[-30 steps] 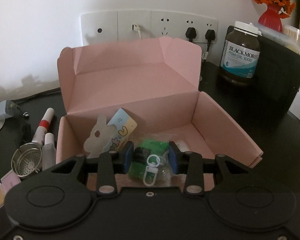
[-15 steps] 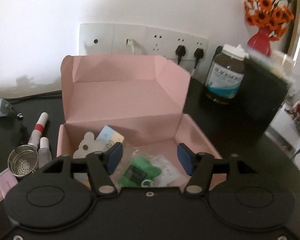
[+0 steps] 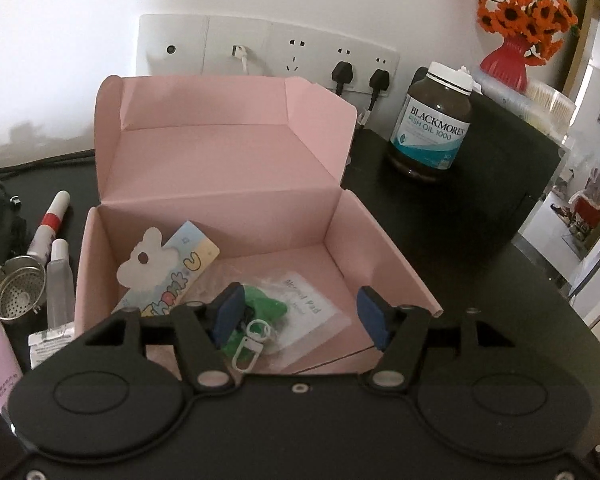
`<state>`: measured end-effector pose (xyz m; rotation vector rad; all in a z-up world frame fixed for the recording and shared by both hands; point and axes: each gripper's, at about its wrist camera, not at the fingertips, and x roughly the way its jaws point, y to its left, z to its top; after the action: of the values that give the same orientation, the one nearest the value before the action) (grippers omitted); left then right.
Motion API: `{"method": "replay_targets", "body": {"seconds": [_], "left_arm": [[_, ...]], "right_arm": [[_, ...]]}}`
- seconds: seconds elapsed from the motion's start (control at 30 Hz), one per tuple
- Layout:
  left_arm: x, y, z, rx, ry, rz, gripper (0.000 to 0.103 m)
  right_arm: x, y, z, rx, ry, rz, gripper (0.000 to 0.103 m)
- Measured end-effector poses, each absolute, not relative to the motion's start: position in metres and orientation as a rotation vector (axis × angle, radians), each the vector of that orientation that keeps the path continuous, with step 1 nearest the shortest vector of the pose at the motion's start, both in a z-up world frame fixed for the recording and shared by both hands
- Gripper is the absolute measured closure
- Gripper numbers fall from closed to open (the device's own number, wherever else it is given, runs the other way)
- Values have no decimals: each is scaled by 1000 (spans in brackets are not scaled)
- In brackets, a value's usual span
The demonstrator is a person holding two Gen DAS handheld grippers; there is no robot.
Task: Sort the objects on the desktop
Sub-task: 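Open the left tool to release the bag inside the box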
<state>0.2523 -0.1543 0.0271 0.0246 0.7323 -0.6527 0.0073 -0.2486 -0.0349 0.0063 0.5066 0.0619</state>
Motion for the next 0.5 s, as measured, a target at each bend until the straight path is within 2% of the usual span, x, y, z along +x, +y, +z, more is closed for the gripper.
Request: {"method": "replay_targets", "body": {"seconds": [0.1, 0.23, 0.37, 0.5], "left_arm": [[245, -142, 35, 4, 685, -656, 37], [229, -118, 48, 12, 581, -640, 23], [219, -104, 50, 97, 524, -562, 22], [221, -95, 39, 122, 559, -531, 22]], "right_arm": [[7, -249, -35, 6, 508, 64, 1], [7, -250, -35, 6, 507, 65, 1], [7, -250, -35, 5, 509, 66, 1], [9, -249, -35, 6, 511, 63, 1]]}}
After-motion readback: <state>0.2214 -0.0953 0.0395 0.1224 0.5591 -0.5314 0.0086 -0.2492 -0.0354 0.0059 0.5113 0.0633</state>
